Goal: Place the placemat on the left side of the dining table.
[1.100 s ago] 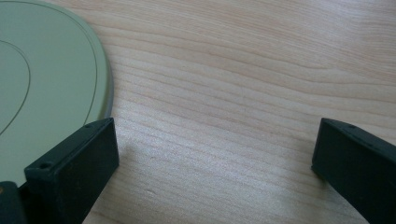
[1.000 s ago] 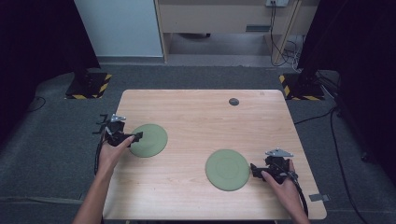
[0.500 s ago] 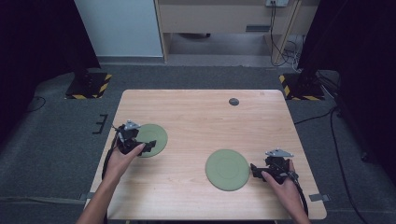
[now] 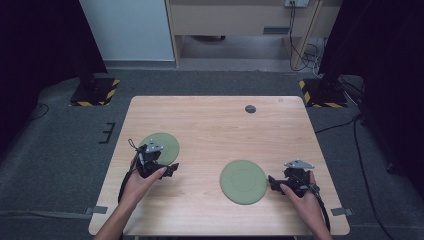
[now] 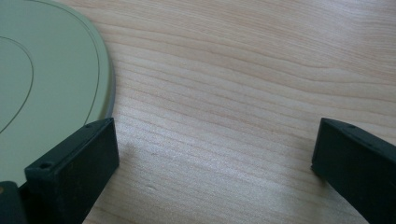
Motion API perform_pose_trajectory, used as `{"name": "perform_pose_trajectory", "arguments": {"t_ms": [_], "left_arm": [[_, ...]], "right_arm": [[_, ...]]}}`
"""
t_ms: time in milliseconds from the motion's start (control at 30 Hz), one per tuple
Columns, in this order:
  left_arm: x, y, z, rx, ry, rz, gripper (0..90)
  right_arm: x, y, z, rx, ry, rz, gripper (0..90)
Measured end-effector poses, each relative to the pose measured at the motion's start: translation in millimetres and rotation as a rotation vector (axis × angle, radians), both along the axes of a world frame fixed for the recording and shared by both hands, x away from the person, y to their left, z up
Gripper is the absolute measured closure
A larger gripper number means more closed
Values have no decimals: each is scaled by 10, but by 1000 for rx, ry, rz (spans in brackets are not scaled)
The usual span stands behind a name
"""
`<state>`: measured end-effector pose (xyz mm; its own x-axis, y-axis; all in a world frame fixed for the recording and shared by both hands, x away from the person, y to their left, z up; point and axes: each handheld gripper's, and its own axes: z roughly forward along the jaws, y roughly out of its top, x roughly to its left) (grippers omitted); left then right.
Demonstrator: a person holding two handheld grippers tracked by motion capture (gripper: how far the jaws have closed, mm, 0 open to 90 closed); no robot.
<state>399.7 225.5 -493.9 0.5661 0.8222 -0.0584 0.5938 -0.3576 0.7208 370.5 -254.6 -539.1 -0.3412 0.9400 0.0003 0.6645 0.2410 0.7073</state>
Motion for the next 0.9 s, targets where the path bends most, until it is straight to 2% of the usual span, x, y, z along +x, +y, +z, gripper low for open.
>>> {"name": "perform_pose_trajectory", "arguments": {"t_ms": [167, 300, 900], "left_arm": [[-89, -95, -40, 14, 0, -31, 42], [-147, -165, -70, 9, -2, -50, 41], [-318, -456, -117, 19, -5, -126, 42]], "right_arm": [[-1, -2, 0, -1, -1, 2, 8], [-1, -2, 0, -1, -1, 2, 8], [-6, -5, 0, -1, 0, 4, 8]]}}
